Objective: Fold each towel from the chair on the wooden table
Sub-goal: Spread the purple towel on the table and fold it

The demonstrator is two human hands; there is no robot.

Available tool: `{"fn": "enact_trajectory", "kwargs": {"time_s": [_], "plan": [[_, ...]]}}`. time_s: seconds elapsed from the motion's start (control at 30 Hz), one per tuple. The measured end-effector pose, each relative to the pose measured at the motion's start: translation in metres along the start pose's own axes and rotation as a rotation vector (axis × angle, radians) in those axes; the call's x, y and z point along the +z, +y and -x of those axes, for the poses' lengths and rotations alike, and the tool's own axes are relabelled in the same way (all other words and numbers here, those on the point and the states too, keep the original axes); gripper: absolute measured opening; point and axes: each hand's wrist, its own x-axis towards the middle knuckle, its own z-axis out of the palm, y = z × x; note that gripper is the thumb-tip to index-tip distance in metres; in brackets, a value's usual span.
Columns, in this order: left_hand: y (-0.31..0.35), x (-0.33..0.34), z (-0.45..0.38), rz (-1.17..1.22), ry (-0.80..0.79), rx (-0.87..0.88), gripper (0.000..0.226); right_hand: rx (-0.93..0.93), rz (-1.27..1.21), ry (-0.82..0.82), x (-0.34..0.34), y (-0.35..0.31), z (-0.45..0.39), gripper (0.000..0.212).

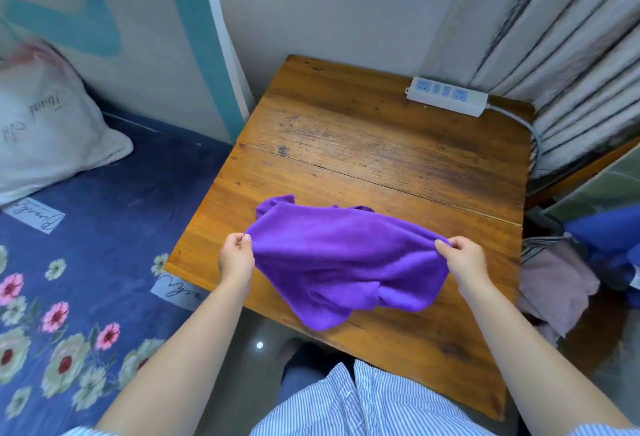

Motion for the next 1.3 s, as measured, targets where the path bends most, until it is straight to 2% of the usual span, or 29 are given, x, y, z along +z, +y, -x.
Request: {"fn": "enact_trajectory", "kwargs": {"time_s": [0.1, 0.27, 0.33, 0.4, 0.43, 0.5, 0.6, 0.7, 0.77, 0.87, 0.9, 0.97, 1.07, 1.17, 1.23, 1.3], "plan": [[-0.001, 0.005, 0.0, -0.135, -0.095, 0.008, 0.024, 0.037, 0.134, -0.112, -0.001, 0.008, 0.007, 0.038], [0.007, 0.001, -0.008, -0.314, -0.189, -0.037, 0.031, 0.033, 0.349, -0.17, -0.005, -0.008, 0.003, 0.017], [0.011, -0.003, -0.007, -0.182, -0.334, -0.15, 0.027, 0.033, 0.452, -0.202, -0.004, -0.017, 0.002, 0.015], [0.016, -0.014, -0.002, -0.017, -0.555, -0.342, 0.01, 0.079, 0.484, -0.237, 0.0, -0.024, 0.006, 0.011], [0.014, -0.021, 0.001, -0.05, -0.669, -0.37, 0.004, 0.122, 0.482, -0.266, 0.004, -0.025, 0.01, 0.01], [0.004, -0.028, 0.006, -0.217, -0.795, -0.319, 0.02, 0.178, 0.492, -0.304, 0.012, -0.025, 0.019, 0.018], [-0.01, -0.028, 0.01, -0.295, -0.673, -0.229, 0.03, 0.174, 0.55, -0.263, 0.023, -0.029, 0.027, 0.013], [-0.016, -0.025, 0.007, -0.21, -0.633, -0.296, 0.028, 0.153, 0.549, -0.187, 0.033, -0.03, 0.026, 0.02], [-0.024, -0.02, 0.004, -0.247, -0.631, -0.333, 0.027, 0.151, 0.555, -0.161, 0.039, -0.031, 0.026, 0.021], [-0.036, -0.011, 0.006, -0.322, -0.636, -0.368, 0.012, 0.171, 0.528, -0.108, 0.044, -0.028, 0.031, 0.022], [-0.039, -0.008, 0.006, -0.316, -0.629, -0.375, 0.015, 0.177, 0.507, -0.092, 0.046, -0.026, 0.034, 0.021], [-0.044, -0.004, 0.004, -0.375, -0.613, -0.318, 0.01, 0.165, 0.483, -0.071, 0.05, -0.021, 0.042, 0.014], [-0.049, -0.002, -0.002, -0.477, -0.524, -0.196, 0.006, 0.151, 0.479, -0.04, 0.053, -0.013, 0.049, 0.035], [-0.042, -0.009, -0.014, -0.393, -0.418, -0.138, 0.02, 0.099, 0.489, 0.027, 0.055, -0.011, 0.055, 0.027], [-0.026, -0.013, -0.023, -0.304, -0.432, -0.093, 0.02, 0.052, 0.453, 0.097, 0.057, -0.014, 0.056, 0.016], [0.0, -0.015, -0.028, -0.193, -0.501, -0.096, 0.018, 0.017, 0.408, 0.146, 0.057, -0.024, 0.055, 0.018]]}}
